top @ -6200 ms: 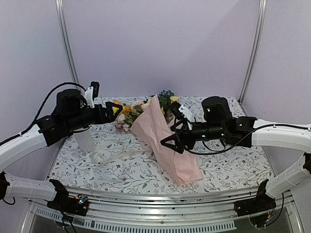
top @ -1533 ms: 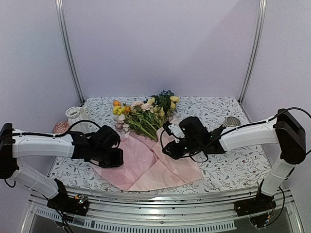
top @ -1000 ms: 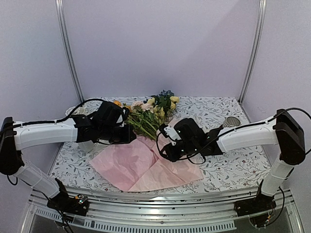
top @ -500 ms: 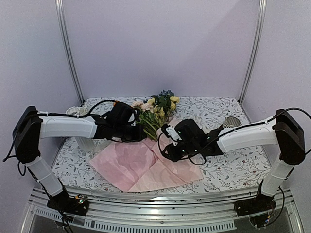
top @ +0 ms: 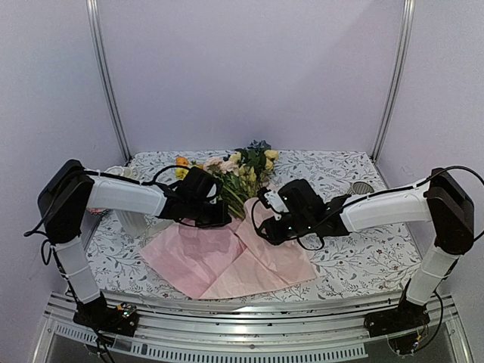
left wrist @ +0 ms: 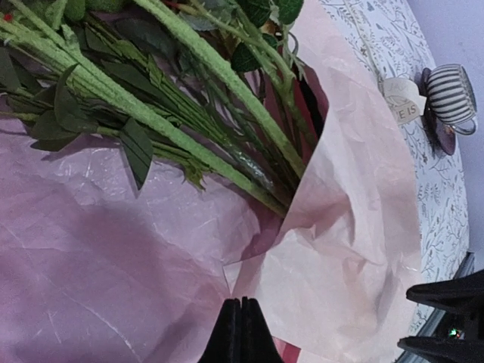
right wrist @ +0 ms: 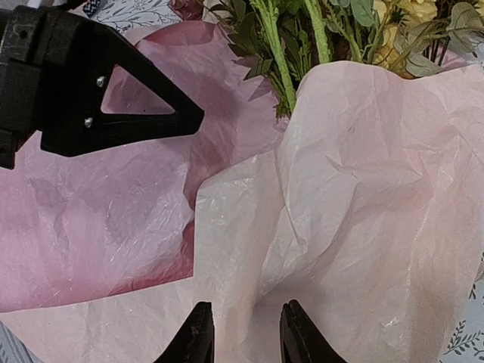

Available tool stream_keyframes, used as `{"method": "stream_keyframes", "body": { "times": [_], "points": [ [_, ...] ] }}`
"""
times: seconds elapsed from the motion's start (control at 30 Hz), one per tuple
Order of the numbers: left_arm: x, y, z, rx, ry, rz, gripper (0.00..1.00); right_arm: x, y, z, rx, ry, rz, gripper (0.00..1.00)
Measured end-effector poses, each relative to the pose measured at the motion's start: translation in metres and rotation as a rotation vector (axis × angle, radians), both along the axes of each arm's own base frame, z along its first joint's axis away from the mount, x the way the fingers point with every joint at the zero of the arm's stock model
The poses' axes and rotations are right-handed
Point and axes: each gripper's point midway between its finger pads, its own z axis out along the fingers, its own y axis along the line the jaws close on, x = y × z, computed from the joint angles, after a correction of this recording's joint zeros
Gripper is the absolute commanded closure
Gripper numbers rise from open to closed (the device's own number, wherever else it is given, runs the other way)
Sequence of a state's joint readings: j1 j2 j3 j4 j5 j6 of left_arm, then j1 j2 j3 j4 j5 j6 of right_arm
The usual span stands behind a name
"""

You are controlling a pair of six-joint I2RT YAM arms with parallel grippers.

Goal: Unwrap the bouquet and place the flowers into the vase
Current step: Adjust the 2/3-folded wrapping paper from the folded wrapping paper.

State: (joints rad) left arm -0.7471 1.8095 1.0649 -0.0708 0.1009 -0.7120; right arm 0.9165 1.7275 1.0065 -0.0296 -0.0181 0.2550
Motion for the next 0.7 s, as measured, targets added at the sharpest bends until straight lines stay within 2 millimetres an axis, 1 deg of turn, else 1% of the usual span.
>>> {"method": "stream_keyframes", "body": {
  "times": [0.1,0.23,0.4,0.5,0.63,0.7],
  "points": [
    [0.004,0.0,-0.007,0.01,0.014,0.014,1.0,-0.002,0.001,0.0,0.008,0.012,0.009,0.68],
    [0.008,0.005,-0.013,0.046,0.034,0.053,1.0,-0.002,0.002,-0.005,0.007,0.026,0.008,0.68],
    [0.004,0.013,-0.021,0.078,0.069,0.086,1.0,-0.003,0.002,-0.009,0.007,0.041,0.007,0.68],
    [-0.003,0.019,-0.031,0.09,0.095,0.097,1.0,-0.003,0.002,-0.012,0.006,0.048,0.009,0.68],
    [-0.024,0.039,-0.057,0.138,0.158,0.112,1.0,-0.003,0.002,-0.012,0.005,0.05,0.011,0.68],
    [-0.029,0.044,-0.056,0.135,0.161,0.123,1.0,-0.003,0.002,-0.012,0.004,0.05,0.011,0.68]
  ]
}}
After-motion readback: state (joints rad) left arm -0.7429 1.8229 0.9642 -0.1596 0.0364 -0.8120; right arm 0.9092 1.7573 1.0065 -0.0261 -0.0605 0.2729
